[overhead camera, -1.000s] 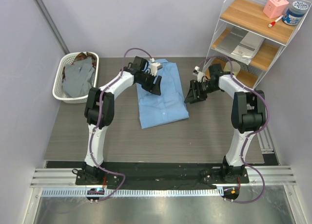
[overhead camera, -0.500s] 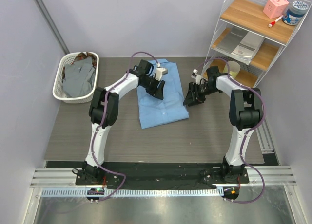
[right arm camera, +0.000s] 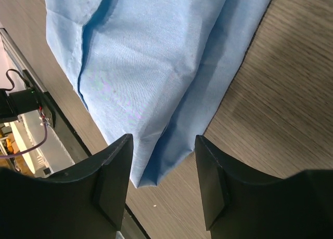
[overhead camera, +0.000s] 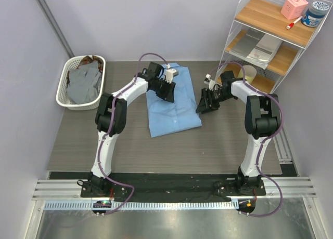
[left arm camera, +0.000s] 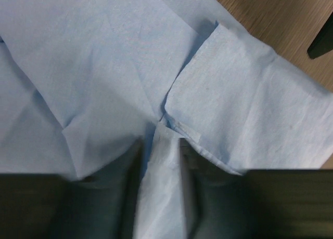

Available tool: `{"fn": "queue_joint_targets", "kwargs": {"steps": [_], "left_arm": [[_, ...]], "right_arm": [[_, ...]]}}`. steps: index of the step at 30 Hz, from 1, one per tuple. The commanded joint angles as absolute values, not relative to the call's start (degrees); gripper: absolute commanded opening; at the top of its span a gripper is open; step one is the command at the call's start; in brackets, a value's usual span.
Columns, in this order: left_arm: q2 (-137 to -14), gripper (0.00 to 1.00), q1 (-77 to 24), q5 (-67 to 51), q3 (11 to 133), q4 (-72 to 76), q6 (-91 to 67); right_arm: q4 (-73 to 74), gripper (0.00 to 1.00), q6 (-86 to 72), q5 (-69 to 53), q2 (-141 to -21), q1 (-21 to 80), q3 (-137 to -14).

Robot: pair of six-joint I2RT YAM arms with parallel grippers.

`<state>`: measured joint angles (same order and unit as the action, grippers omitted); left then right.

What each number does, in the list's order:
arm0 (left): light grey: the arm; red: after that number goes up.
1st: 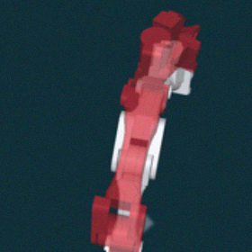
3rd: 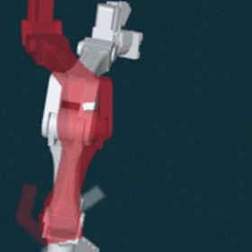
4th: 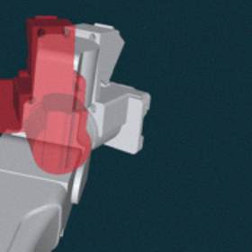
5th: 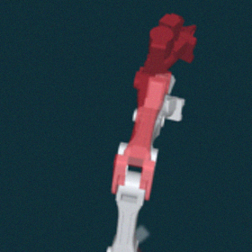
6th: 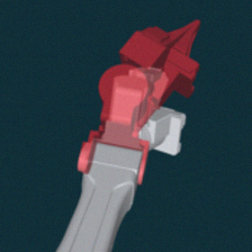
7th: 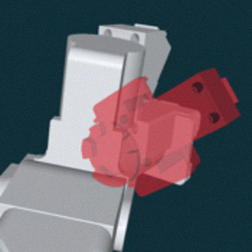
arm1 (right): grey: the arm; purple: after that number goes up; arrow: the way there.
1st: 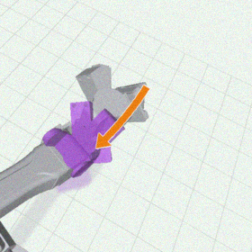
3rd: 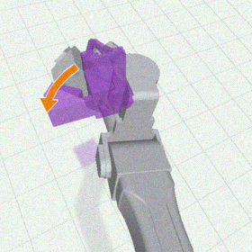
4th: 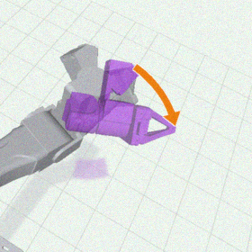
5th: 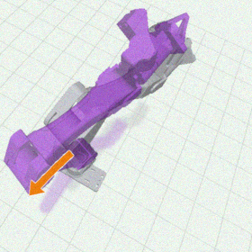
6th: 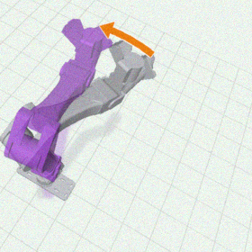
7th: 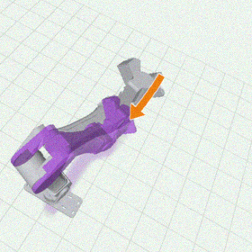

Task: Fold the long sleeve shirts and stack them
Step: Fold the shirt

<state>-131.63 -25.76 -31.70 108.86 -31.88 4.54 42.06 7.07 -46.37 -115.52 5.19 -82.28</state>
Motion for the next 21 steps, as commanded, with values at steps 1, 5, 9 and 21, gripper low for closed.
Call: {"fn": "queue_joint_targets", "kwargs": {"steps": [1, 5, 9, 21], "left_arm": [[-130.61, 0.48, -25.84, -30.94, 111.09, -30.15, 3.96], [-127.63, 0.54, -25.49, -32.95, 108.12, -28.66, 3.69], [-121.65, 0.59, -24.7, -35.24, 101.97, -26.37, 2.9], [-111.27, 0.7, -20.74, -36.21, 91.32, -32.7, 5.45]], "right_arm": [[41.4, 0.56, 8.26, -46.41, -113.9, 5.54, -83.58], [37.79, 0.52, 8.0, -45.44, -115.22, 5.8, -86.04], [38.49, 0.54, 8.61, -43.95, -119.79, 6.42, -94.02], [41.13, 0.6, 9.41, -44.82, -130.25, 8.79, -103.89]]}}
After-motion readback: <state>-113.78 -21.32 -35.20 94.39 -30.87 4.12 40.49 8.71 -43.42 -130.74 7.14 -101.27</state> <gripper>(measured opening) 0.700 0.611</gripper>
